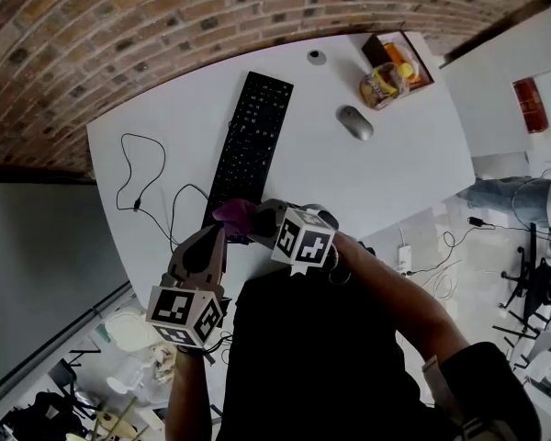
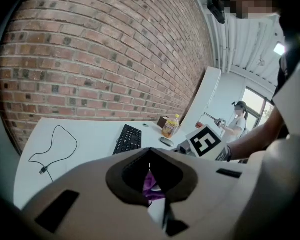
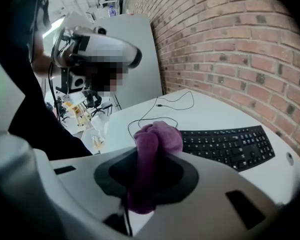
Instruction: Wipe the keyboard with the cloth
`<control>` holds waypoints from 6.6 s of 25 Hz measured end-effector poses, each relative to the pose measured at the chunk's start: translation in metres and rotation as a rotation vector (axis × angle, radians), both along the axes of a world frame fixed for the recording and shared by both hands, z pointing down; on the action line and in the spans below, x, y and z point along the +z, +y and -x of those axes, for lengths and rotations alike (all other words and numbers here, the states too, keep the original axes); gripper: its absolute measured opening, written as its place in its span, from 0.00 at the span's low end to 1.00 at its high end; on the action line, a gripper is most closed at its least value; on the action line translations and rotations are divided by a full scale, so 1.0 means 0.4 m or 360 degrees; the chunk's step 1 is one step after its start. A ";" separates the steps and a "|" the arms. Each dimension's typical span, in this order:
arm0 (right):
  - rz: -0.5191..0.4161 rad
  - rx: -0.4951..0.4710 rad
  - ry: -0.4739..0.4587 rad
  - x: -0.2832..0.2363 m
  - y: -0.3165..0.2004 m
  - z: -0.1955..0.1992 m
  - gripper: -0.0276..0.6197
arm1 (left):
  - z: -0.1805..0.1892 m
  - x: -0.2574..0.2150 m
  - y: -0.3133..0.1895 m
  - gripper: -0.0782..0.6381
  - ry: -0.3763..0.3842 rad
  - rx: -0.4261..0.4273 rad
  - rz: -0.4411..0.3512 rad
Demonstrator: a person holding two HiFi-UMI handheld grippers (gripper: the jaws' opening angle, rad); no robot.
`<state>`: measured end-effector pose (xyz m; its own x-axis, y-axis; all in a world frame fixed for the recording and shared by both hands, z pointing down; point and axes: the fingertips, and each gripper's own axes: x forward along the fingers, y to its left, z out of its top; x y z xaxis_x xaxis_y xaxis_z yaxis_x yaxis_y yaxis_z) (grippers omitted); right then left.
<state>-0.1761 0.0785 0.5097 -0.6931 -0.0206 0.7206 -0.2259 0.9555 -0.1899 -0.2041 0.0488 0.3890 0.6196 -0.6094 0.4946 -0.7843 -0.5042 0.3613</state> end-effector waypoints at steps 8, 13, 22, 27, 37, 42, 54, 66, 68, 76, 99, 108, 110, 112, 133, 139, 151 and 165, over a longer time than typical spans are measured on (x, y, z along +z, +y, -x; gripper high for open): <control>-0.0056 0.0232 -0.0022 -0.089 -0.077 -0.207 0.19 | -0.074 -0.010 -0.020 0.13 0.0023 0.0067 -0.0008; -0.0094 0.0415 0.0028 -0.120 -0.112 -0.394 0.19 | -0.139 -0.010 -0.025 0.13 0.0034 0.0092 -0.0005; -0.0116 0.0625 0.0047 -0.137 -0.107 -0.628 0.19 | -0.293 -0.026 -0.027 0.13 0.0023 0.0176 -0.0025; -0.0130 0.0676 0.0055 -0.129 -0.103 -0.732 0.19 | -0.362 -0.041 -0.033 0.13 -0.0012 0.0202 -0.0040; -0.0127 0.0822 0.0124 -0.107 -0.107 -0.959 0.19 | -0.466 -0.051 -0.043 0.13 -0.0069 0.0219 -0.0034; -0.0109 0.0908 0.0159 -0.087 -0.108 -1.055 0.19 | -0.516 -0.052 -0.054 0.13 -0.0082 0.0228 -0.0033; -0.0055 0.1011 0.0241 -0.006 -0.115 -1.200 0.19 | -0.615 -0.045 -0.063 0.13 -0.0116 0.0214 -0.0009; 0.0123 0.0998 0.0397 0.160 -0.108 -1.272 0.19 | -0.645 -0.028 -0.034 0.13 -0.0178 0.0112 0.0074; 0.0139 0.0987 0.0435 0.187 -0.106 -1.275 0.19 | -0.648 -0.021 -0.025 0.13 -0.0183 0.0105 0.0089; 0.0118 0.1016 0.0413 0.213 -0.114 -1.277 0.20 | -0.659 -0.001 0.016 0.13 -0.0189 0.0097 0.0135; 0.0021 0.1037 0.0382 0.187 -0.103 -1.276 0.39 | -0.669 -0.016 0.055 0.13 -0.0182 0.0077 0.0082; -0.0060 0.1097 0.0332 0.117 -0.093 -1.299 0.39 | -0.670 -0.025 0.062 0.13 -0.0167 0.0072 0.0050; -0.0087 0.1117 0.0310 0.091 -0.090 -1.301 0.39 | -0.671 -0.027 0.062 0.13 -0.0161 0.0074 0.0044; -0.0118 0.1126 0.0293 0.062 -0.088 -1.303 0.39 | -0.675 -0.029 0.062 0.13 -0.0152 0.0079 0.0033; -0.0361 0.1011 -0.0216 -0.274 -0.089 -1.063 0.18 | -0.692 -0.108 0.050 0.13 -0.0041 0.0038 -0.0128; -0.0388 0.0887 -0.0355 -0.353 -0.076 -0.971 0.10 | -0.728 -0.172 0.044 0.13 0.0127 0.0007 -0.0159; -0.0212 0.0774 -0.0844 -0.537 -0.051 -0.908 0.07 | -0.781 -0.260 0.037 0.13 0.0188 0.0095 -0.0308; -0.0251 0.0748 -0.0864 -0.553 -0.024 -0.922 0.07 | -0.798 -0.260 0.064 0.13 0.0160 0.0165 -0.0323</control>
<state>0.1928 0.0689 0.2886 -0.8439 -0.4785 0.2425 -0.5317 0.8061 -0.2599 0.1150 0.0744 0.2852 0.7242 -0.6204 0.3010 -0.6896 -0.6506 0.3180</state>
